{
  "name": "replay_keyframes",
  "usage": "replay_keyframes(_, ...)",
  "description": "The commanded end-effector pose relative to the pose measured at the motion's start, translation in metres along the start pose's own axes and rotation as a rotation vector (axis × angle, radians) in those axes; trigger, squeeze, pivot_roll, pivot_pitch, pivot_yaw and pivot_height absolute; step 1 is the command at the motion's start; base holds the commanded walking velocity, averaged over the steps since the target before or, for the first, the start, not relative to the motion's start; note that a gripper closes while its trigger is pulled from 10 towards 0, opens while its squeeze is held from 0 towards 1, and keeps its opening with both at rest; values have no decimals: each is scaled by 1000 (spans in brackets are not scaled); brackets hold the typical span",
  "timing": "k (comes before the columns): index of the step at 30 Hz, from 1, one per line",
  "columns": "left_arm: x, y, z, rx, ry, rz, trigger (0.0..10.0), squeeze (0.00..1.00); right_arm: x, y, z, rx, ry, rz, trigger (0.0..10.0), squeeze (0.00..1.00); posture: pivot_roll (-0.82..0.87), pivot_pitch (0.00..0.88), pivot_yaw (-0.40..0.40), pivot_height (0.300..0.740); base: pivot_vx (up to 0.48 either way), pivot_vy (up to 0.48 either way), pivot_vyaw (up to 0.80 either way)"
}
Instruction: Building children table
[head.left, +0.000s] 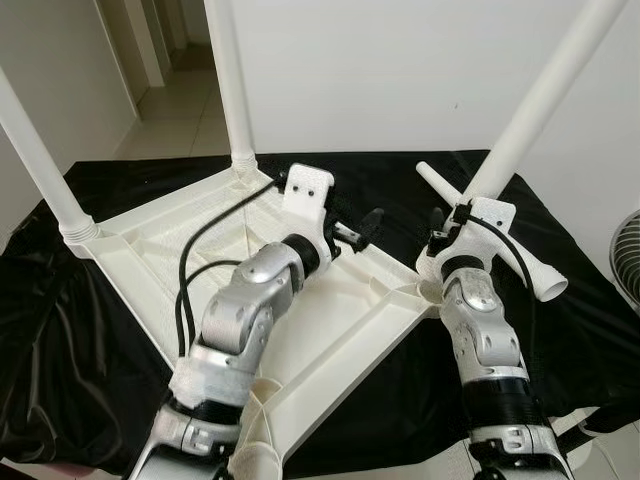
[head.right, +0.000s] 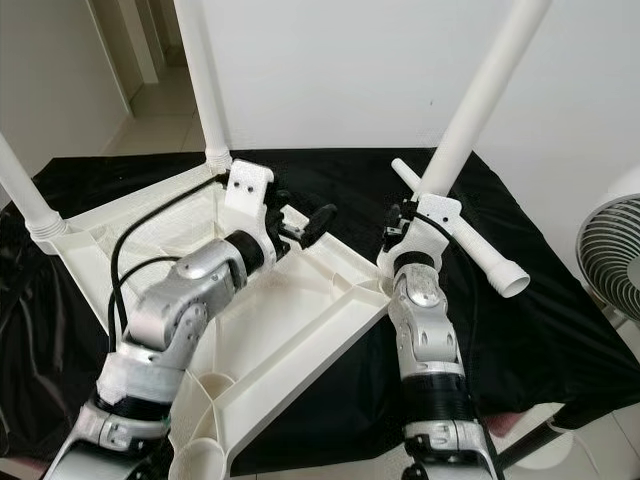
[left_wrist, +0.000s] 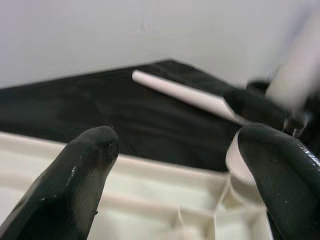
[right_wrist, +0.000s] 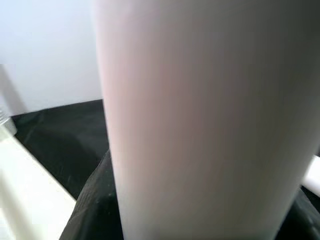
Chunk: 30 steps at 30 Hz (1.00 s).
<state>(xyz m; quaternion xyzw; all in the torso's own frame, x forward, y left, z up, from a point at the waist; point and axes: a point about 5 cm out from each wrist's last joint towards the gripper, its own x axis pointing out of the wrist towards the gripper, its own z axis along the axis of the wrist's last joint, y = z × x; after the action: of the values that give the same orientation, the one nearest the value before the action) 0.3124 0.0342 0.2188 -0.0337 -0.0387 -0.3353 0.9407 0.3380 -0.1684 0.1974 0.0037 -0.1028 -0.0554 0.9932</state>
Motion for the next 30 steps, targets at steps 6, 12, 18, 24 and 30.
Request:
replay_keyframes(6, -8, -12, -20, 109, 11, -102, 10000, 0, -4, 2, 9, 16, -57, 64, 10000, 0, 6, 0, 12, 740, 0, 0, 0)
replay_keyframes(12, -14, -22, -38, 204, 66, -217, 10000, 0, -1, 3, 14, 7, -77, 91, 10000, 0, 7, 0, 7, 740, 0, 0, 0)
replay_keyframes(18, -21, -30, -63, 237, 139, -285, 10000, 0, 2, 0, 16, -16, -83, 107, 10000, 0, 2, 0, 0, 740, 0, 0, 0)
replay_keyframes(24, -24, -32, -74, 231, 153, -279, 10000, 0, 0, -6, 12, -46, -69, 110, 10000, 0, -3, 0, -1, 740, 0, 0, 0)
replay_keyframes(30, -22, -36, -82, 227, 155, -287, 10000, 0, -5, -12, -6, -90, -31, 131, 10000, 0, -13, 0, 4, 740, 0, 0, 0)
